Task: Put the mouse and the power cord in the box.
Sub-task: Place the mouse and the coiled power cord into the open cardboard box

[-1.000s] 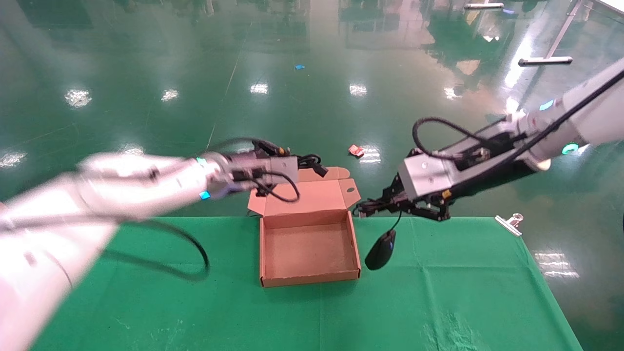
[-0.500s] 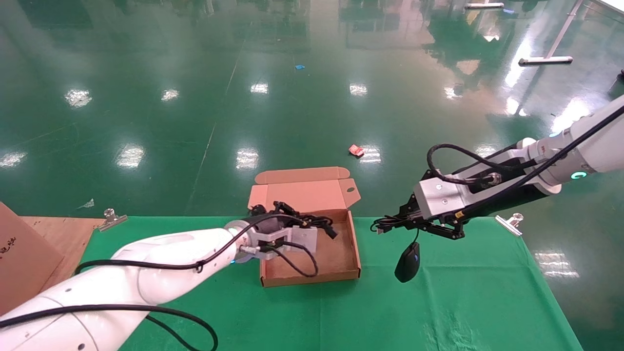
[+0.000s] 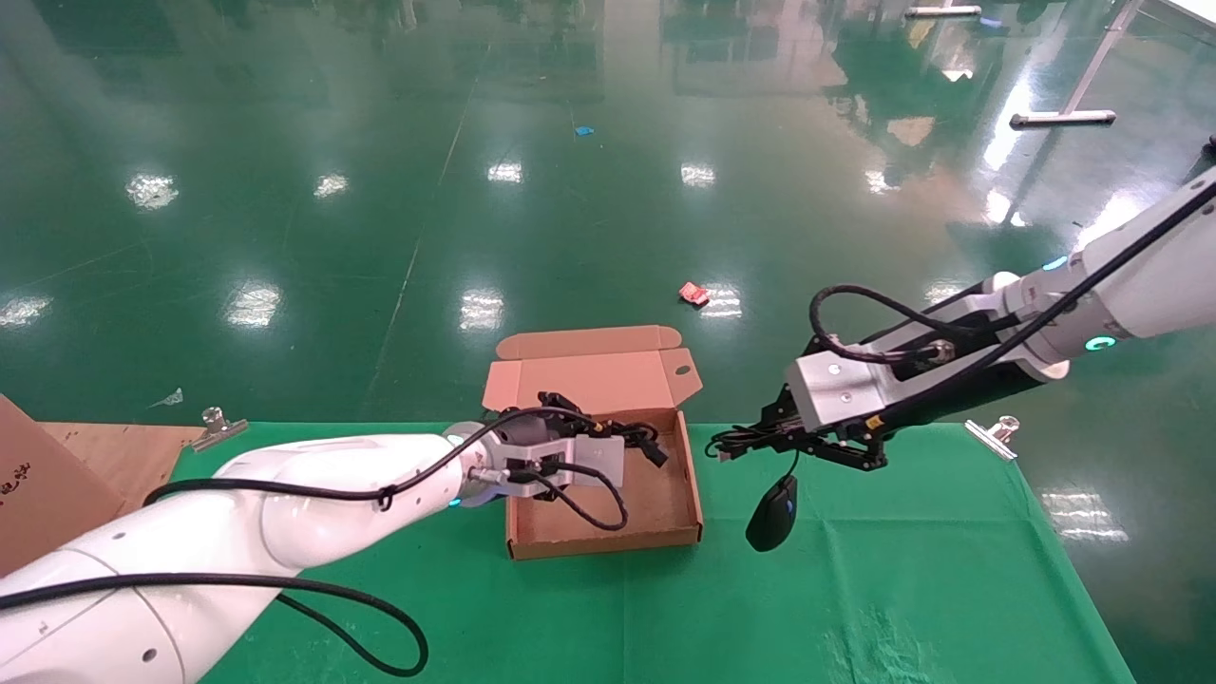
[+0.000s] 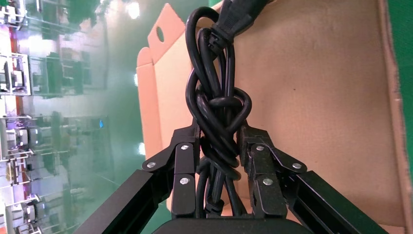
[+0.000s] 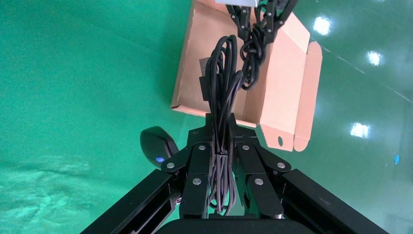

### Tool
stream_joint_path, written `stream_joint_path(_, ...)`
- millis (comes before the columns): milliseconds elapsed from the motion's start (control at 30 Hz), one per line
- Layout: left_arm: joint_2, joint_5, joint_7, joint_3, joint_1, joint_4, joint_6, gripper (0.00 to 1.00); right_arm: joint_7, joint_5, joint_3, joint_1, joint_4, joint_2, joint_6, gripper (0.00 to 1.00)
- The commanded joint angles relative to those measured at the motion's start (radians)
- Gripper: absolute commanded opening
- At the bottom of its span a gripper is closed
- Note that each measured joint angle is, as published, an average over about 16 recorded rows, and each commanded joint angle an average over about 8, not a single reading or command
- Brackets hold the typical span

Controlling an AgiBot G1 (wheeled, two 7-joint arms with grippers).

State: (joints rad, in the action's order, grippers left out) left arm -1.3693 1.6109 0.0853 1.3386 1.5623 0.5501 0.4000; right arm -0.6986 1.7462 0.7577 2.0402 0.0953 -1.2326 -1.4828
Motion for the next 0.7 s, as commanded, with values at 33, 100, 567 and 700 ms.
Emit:
stream_joint_path(33,0.0,-0.013,0.005,0.008,0.002,-0.002,-0.003,1.0,0.001,-0.001,0.0,0.0,-0.003,-0.006,0.0,0.0)
stream_joint_path(100,0.0,-0.024,0.01,0.016,0.004,-0.004,-0.005,1.0,0.004,0.0,0.0,0.003,-0.005,-0.014,0.001,0.0)
stream_joint_path(567,0.079,-0.181,0.139,-0.016,0.084,0.032,0.138,1.0,0.04,0.002,0.003,0.025,-0.005,-0.099,0.052,0.0)
stream_joint_path(700,0.19,-0.289,0.238,-0.08,0.09,0.078,0.246,1.0,0.06,-0.003,0.005,0.013,0.026,-0.12,0.077,0.0)
